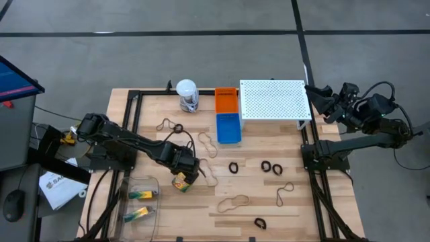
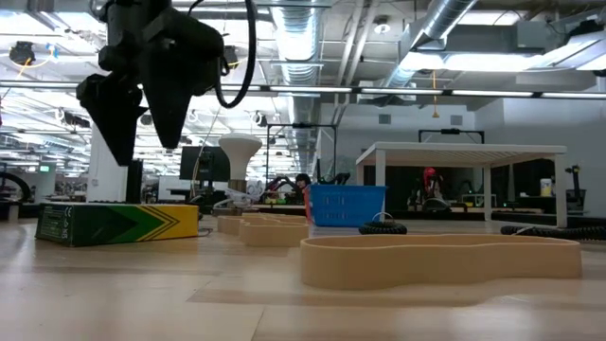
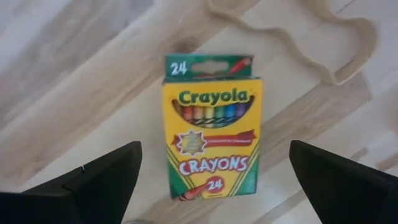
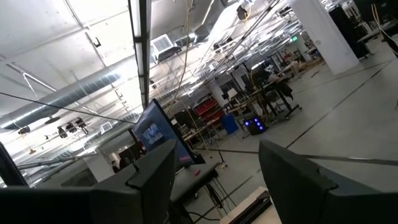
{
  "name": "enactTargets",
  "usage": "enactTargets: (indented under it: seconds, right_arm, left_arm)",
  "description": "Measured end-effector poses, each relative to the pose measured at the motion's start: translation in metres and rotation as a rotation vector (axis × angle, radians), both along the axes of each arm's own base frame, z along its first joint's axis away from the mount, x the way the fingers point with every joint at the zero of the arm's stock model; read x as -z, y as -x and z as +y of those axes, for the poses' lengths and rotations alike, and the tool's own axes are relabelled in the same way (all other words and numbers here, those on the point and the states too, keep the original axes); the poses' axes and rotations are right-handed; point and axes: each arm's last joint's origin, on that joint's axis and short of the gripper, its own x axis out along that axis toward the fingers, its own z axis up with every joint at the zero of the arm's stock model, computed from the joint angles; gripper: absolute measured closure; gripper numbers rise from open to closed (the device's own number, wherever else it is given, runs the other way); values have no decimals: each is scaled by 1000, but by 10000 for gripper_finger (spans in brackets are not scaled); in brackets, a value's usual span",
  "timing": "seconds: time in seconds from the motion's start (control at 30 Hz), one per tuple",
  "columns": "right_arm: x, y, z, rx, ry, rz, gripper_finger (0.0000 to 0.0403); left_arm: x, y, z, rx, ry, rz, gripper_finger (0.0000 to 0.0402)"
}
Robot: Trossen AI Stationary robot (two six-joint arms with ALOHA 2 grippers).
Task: Pick & Place Office Desk Supplies
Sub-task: Put the box of crayons into the transparent bin
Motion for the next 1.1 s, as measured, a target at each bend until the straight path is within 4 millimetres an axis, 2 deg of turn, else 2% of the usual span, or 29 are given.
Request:
enactTargets:
  seconds: [0.33,1.1]
  right_arm:
    - [-3,3,0,-23,7,-33,179]
    - [-4,32,-1,-29,27,-113,179]
  left_arm:
    - [32,-11,-23,-31,-7,72,2]
    - [63,-28,-31,-43,-12,47,2]
